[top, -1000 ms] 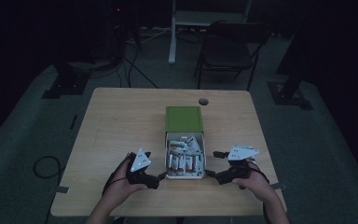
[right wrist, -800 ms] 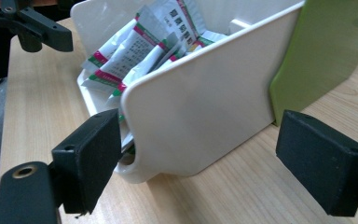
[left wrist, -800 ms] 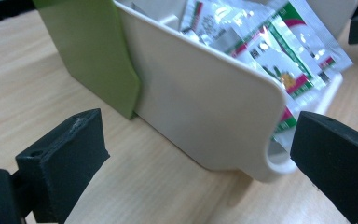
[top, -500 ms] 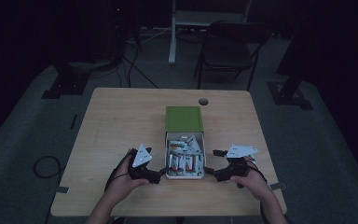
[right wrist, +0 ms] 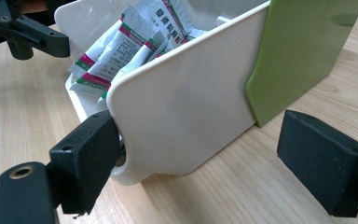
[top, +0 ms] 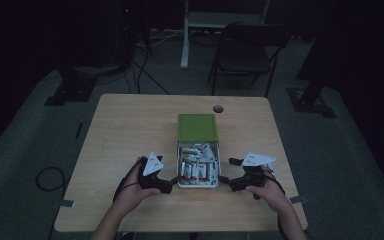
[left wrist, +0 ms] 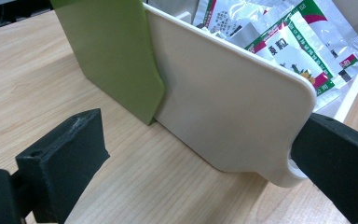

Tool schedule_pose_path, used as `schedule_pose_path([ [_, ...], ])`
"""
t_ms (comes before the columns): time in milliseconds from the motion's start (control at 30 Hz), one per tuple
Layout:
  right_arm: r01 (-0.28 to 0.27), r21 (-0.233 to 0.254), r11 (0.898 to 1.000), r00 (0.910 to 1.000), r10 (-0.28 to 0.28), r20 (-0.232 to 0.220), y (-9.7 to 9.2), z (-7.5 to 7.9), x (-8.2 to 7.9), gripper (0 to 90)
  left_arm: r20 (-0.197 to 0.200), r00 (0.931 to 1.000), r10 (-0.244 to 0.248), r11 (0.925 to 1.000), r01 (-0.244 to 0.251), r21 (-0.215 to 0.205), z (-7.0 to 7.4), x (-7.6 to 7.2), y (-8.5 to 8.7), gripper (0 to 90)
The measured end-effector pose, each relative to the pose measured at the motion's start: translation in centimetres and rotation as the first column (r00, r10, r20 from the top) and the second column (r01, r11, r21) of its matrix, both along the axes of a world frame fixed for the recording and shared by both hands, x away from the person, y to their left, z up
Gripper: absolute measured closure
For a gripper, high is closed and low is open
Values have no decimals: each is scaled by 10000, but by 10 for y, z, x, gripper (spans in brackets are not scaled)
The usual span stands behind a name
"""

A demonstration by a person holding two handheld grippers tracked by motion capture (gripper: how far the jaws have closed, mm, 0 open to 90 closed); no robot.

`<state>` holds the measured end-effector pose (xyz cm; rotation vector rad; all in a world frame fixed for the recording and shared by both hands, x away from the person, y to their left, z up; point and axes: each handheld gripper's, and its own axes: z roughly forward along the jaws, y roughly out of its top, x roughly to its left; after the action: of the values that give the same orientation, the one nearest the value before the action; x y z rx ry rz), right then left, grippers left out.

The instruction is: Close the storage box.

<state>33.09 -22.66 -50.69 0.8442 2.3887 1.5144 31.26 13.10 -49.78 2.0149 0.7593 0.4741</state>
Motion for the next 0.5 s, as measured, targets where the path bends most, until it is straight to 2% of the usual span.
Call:
schedule_pose_path([
  [267,170,-48,9998,9998,-169,80,1,0,3,129,40,10000,74,9999,-75,141,0,5,-2,36],
  [500,325,-62,9995,9994,-324,99,1,0,6,129,25,9999,138,9999,-138,102,0,10,-3,36],
])
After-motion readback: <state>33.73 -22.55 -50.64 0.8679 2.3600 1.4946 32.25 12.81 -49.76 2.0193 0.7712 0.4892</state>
